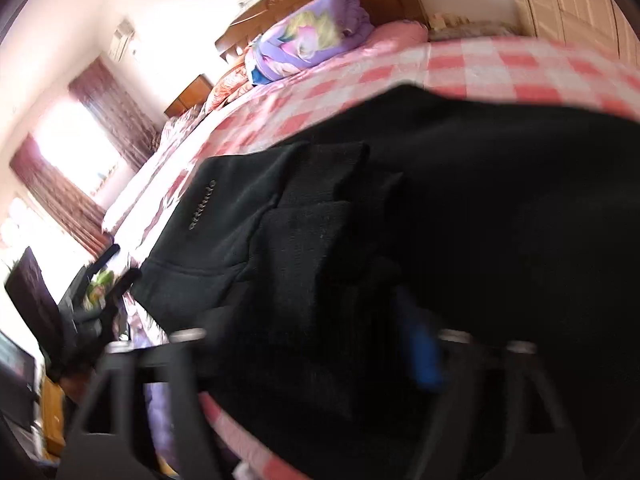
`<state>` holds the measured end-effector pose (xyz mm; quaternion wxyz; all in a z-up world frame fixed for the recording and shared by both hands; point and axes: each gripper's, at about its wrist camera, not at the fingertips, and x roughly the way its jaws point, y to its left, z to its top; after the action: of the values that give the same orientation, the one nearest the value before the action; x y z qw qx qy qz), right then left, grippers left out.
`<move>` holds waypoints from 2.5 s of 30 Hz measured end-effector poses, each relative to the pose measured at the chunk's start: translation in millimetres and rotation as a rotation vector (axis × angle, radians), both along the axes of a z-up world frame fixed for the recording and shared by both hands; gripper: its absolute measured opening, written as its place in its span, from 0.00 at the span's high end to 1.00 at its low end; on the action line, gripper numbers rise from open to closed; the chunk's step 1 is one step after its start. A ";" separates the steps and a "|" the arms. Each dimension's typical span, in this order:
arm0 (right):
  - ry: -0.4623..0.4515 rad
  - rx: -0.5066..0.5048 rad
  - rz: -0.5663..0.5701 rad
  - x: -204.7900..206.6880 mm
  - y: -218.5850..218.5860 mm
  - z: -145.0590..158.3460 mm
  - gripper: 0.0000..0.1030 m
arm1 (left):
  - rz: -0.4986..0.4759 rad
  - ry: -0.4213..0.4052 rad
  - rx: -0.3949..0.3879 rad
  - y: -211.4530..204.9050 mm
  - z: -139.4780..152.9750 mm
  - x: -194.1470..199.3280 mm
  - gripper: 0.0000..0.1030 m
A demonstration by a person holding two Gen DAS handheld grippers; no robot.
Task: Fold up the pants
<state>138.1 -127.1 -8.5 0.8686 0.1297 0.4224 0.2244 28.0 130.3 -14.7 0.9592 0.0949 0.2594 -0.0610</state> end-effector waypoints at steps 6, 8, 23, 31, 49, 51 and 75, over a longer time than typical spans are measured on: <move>-0.199 -0.170 0.008 -7.4 19.3 29.2 0.26 | -0.046 -0.015 -0.097 -28.3 40.3 24.2 0.03; -0.200 -0.209 0.054 -3.0 37.9 24.1 0.39 | -0.041 0.055 -0.078 -46.2 34.6 52.3 0.03; -0.144 -0.138 -0.372 -74.9 -122.1 39.0 0.21 | -0.014 0.186 -0.096 -50.9 4.8 68.6 0.02; 0.001 0.040 -0.661 -133.2 -241.6 3.8 0.21 | -0.247 0.130 -0.054 -151.8 15.0 49.6 0.02; 0.035 -0.008 -0.695 -88.7 -248.0 -22.7 0.48 | -0.246 0.312 0.009 -178.9 -42.8 71.4 0.01; -0.008 0.057 -0.703 -98.7 -255.8 -25.1 0.57 | -0.246 0.313 0.006 -178.8 -42.5 71.4 0.01; -0.507 -0.650 0.387 -50.2 212.3 19.5 0.19 | 0.138 0.233 -0.489 108.9 16.3 61.0 0.04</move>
<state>88.0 85.2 11.0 0.8822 -0.2900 0.2615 0.2631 89.0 239.2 1.7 0.9192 -0.1650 0.3512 -0.0667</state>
